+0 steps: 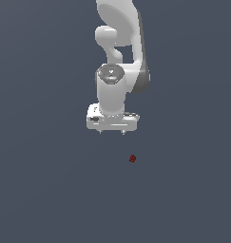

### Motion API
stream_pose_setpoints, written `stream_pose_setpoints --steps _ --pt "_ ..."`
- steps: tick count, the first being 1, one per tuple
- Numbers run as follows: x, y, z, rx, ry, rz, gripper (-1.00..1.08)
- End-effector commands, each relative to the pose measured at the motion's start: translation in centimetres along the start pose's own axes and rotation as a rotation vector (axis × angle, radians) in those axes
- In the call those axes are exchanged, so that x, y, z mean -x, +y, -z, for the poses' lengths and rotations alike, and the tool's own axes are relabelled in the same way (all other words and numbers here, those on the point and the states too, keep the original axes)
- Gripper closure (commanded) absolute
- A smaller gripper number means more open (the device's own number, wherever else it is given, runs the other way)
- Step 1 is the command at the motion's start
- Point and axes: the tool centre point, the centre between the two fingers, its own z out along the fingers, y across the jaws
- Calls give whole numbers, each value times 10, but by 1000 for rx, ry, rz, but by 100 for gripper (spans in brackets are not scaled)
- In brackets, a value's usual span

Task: Pick up the object and move it to a goal position.

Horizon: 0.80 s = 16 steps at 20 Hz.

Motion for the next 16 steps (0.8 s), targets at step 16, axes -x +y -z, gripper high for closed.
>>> stream_pose_setpoints --steps 16 --pt "1 -5 -10 30 -11 51 -92"
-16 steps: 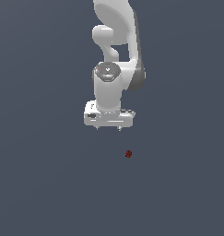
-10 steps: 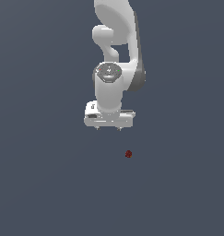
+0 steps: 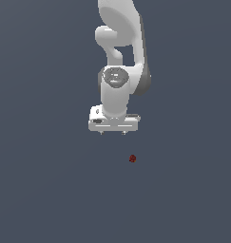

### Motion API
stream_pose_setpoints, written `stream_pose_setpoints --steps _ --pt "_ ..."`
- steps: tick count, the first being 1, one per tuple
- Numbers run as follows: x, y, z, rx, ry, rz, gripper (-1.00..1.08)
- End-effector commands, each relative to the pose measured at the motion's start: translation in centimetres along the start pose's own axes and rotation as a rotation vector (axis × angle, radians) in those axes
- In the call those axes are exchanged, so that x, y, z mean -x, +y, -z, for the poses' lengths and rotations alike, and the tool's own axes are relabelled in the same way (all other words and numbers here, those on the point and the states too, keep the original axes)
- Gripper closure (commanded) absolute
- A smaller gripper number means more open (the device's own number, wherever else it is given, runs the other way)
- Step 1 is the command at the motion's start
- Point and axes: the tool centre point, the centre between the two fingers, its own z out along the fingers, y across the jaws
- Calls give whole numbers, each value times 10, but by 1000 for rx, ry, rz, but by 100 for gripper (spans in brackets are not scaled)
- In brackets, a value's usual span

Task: Pick up the object and move it to a goal position.

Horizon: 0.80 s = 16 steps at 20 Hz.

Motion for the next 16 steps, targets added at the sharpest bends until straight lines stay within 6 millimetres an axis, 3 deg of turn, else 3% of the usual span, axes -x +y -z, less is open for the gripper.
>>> stream_pose_setpoints --steps 1,8,16 --pt "-2 -2 -2 -1 1 3 -92" --pt "-22 -22 -14 -6 8 24 -92" --pt "-56 -64 -43 -23 22 64 -92"
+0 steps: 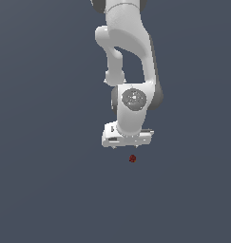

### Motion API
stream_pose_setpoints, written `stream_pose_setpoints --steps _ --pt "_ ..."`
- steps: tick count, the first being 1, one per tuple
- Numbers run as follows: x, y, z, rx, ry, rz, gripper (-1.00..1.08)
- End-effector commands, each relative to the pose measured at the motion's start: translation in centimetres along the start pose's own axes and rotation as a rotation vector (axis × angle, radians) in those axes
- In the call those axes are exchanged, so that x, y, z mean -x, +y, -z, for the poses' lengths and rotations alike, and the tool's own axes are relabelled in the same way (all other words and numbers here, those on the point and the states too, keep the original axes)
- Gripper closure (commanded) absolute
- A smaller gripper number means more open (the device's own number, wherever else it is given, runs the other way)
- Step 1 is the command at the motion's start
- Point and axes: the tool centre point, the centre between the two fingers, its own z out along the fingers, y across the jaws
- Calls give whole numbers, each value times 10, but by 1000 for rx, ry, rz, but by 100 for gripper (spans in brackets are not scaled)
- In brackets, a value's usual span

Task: Pick up the object and move it to a goal position.

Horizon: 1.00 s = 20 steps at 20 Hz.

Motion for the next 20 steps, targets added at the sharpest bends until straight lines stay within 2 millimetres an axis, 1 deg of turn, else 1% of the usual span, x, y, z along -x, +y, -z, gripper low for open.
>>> stream_pose_setpoints --steps 1,5,9,16,20 --pt "-10 -13 -10 -6 4 11 -92" --pt "-21 -28 -21 -14 9 24 -92" --pt "-27 -37 -29 -20 12 31 -92" --pt "-28 -39 -32 -21 12 34 -92" --pt "-28 -40 -44 -21 12 34 -92"
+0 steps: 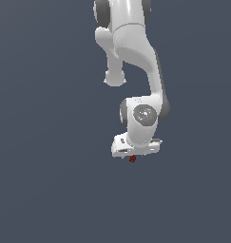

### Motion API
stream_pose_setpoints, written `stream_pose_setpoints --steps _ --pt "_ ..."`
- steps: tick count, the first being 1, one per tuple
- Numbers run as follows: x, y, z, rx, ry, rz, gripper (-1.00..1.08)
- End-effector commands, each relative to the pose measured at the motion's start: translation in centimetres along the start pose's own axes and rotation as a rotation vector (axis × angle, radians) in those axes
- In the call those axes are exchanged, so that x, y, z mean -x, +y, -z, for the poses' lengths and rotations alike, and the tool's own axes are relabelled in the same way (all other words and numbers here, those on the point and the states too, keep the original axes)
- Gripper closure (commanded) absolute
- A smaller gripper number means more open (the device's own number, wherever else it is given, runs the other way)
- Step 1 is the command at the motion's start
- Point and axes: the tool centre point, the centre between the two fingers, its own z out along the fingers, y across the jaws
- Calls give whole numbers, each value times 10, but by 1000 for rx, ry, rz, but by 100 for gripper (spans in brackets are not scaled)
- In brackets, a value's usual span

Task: Pick up the object and move it to a goal position.

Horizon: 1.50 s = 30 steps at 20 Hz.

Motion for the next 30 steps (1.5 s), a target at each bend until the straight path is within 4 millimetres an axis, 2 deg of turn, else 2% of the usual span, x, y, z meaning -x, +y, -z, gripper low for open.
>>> stream_pose_setpoints --steps 1,7,12,13,24,27,30 --pt "1 0 -11 0 -1 0 -92" --pt "1 0 -39 0 -1 0 -92" --pt "0 -1 -43 0 0 0 -92" --pt "0 -1 -43 0 0 0 108" --pt "0 0 -42 0 0 0 108" --pt "-1 7 -40 0 0 0 108" --pt "-1 22 -35 0 0 0 108"
